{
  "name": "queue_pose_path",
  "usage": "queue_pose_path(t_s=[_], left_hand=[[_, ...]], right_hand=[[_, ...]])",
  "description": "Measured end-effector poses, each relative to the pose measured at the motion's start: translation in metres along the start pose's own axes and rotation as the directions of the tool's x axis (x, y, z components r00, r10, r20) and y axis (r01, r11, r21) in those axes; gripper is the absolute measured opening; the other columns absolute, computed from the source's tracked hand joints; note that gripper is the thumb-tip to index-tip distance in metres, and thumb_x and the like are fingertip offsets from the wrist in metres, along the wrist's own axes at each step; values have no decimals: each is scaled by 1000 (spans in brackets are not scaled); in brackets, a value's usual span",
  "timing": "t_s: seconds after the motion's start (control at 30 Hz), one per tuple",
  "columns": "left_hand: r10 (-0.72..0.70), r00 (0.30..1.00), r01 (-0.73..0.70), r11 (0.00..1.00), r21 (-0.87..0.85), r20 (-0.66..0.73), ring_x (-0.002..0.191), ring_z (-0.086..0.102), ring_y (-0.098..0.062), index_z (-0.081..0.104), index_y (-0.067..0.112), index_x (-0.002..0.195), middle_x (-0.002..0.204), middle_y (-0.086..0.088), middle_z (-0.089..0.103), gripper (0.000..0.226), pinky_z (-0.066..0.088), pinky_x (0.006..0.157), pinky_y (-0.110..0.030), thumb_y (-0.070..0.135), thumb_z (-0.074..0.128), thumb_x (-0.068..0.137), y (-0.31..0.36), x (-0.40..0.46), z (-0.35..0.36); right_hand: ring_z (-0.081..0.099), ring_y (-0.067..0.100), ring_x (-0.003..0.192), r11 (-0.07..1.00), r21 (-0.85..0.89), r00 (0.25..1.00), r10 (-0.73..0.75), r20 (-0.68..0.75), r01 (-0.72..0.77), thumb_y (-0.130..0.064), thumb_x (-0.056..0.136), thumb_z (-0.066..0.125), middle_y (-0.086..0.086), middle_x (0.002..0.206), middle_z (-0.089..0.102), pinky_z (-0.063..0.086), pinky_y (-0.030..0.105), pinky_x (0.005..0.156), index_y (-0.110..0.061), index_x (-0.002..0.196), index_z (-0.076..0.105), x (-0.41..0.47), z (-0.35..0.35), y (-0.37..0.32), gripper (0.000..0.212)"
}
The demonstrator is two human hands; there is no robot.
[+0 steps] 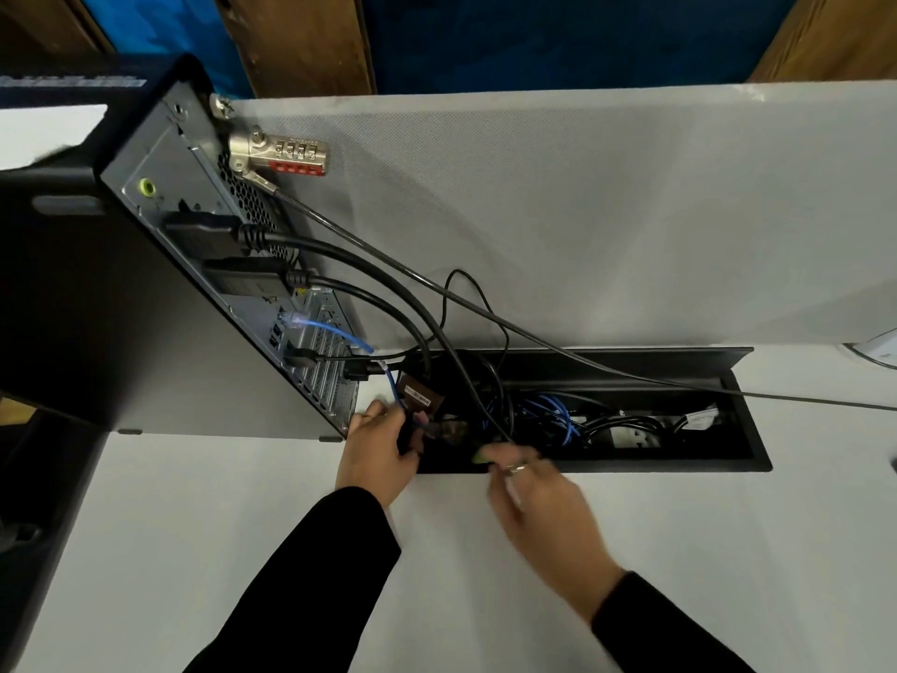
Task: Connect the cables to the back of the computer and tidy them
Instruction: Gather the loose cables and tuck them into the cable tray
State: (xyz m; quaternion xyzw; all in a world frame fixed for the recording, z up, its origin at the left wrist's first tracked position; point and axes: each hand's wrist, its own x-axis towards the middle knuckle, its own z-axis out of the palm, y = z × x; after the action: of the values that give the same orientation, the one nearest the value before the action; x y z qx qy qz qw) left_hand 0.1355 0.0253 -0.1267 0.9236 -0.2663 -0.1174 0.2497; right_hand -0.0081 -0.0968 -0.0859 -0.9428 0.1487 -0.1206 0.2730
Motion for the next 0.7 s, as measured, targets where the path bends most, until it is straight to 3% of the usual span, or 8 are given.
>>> queue_pose_path(t_s=[0.03,0.1,0.2,0.33,0.4,0.5,0.6,0.7], left_hand=[[8,1000,-8,1000,-2,1,97,50,-25,64,18,95,98,-2,57,16,23,75,-19,17,62,79,0,1,0],[19,1000,-19,999,-27,-16,97,48,-19,62,21,89,94,3,56,12,22,76,-18,26,66,79,-1,1,1],[9,1000,-9,999,-34,-23,95,52,-21,58,24,80,91,4,57,11,20,75,-17,29,68,79,-2,2,4],[-31,1000,31,1000,1,-4,93,52,-26,57,19,83,92,0,56,9,25,80,-20,29,59,83,-4,4,7],[-25,1000,25,1000,18,6,95,50,-26,58,21,92,96,-1,55,10,31,87,-24,24,54,84,-5,4,7],[-12,1000,12,1000,3,3,99,48,-26,59,23,102,101,0,54,22,25,80,-22,14,56,82,-2,4,4],[6,1000,-6,999,-31,-23,98,46,-23,62,20,97,96,2,52,19,22,75,-22,12,59,81,1,2,1],[-15,999,12,996,-91,-35,95,44,-19,63,19,90,94,2,54,11,24,75,-22,26,61,81,1,1,2]], right_hand=[[64,19,62,1000,-6,997,11,-77,-12,-23,81,44,3,82,68,44,21,56,-27,99,52,-1,-7,12,20],[65,23,63,997,-57,996,48,-76,-52,-16,82,51,6,79,66,47,23,58,-21,95,58,2,-16,39,16],[66,29,87,979,-175,976,130,172,-100,-8,87,56,10,97,66,53,31,73,-15,106,63,19,-28,77,21],[60,20,104,949,-291,890,28,455,119,-21,94,48,3,116,57,49,29,88,-24,123,52,45,-37,99,29],[59,21,106,900,-340,843,-53,535,272,-20,94,47,2,116,56,48,30,87,-25,124,48,56,-40,100,31],[59,26,100,786,-385,734,-124,668,483,-13,96,42,7,113,56,47,34,78,-23,129,42,65,-39,101,35],[61,27,93,789,-356,708,-138,692,501,-16,95,42,8,108,61,47,34,73,-21,120,46,72,-40,98,26],[64,29,91,823,-350,734,-115,669,447,-15,91,47,10,102,66,45,30,70,-18,114,53,79,-33,89,24]])
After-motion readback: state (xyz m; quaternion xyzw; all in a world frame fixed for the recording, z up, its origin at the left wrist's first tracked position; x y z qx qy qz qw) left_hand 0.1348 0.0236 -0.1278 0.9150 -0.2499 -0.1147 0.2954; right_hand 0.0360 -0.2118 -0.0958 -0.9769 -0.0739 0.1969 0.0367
